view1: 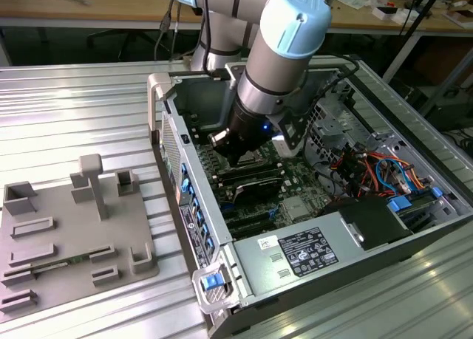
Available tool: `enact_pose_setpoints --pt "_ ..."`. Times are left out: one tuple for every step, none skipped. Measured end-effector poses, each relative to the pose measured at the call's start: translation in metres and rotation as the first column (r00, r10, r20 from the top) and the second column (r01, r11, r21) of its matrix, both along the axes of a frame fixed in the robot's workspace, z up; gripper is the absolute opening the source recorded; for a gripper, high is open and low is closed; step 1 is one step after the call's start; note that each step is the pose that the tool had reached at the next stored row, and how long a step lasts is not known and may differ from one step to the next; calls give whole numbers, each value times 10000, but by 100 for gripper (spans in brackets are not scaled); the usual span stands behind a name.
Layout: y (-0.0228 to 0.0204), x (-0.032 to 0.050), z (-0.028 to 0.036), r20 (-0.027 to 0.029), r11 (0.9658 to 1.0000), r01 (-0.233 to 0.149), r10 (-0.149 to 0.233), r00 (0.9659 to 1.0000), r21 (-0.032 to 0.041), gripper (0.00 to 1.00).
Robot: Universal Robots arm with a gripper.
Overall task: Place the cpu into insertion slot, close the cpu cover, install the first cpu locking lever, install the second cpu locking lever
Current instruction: 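Install the second cpu locking lever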
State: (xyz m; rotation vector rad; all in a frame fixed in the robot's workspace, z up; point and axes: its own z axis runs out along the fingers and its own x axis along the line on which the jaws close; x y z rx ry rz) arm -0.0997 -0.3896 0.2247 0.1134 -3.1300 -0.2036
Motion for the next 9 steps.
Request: enact_pose_setpoints --pt "0 0 9 1 10000 0 0 10000 1 11" --pt "0 0 11 2 10000 1 -1 10000 2 11" --pt "0 0 11 2 10000 1 -1 10000 2 11" --pt "0 0 12 1 10000 1 -1 10000 0 11" --pt "0 0 13 1 10000 0 0 10000 0 11" --pt "0 0 13 1 10000 0 0 10000 0 11" --pt "0 0 13 1 10000 0 0 10000 0 11" --pt "0 0 13 1 10000 0 0 10000 0 11" --pt "0 0 13 1 10000 0 0 10000 0 11"
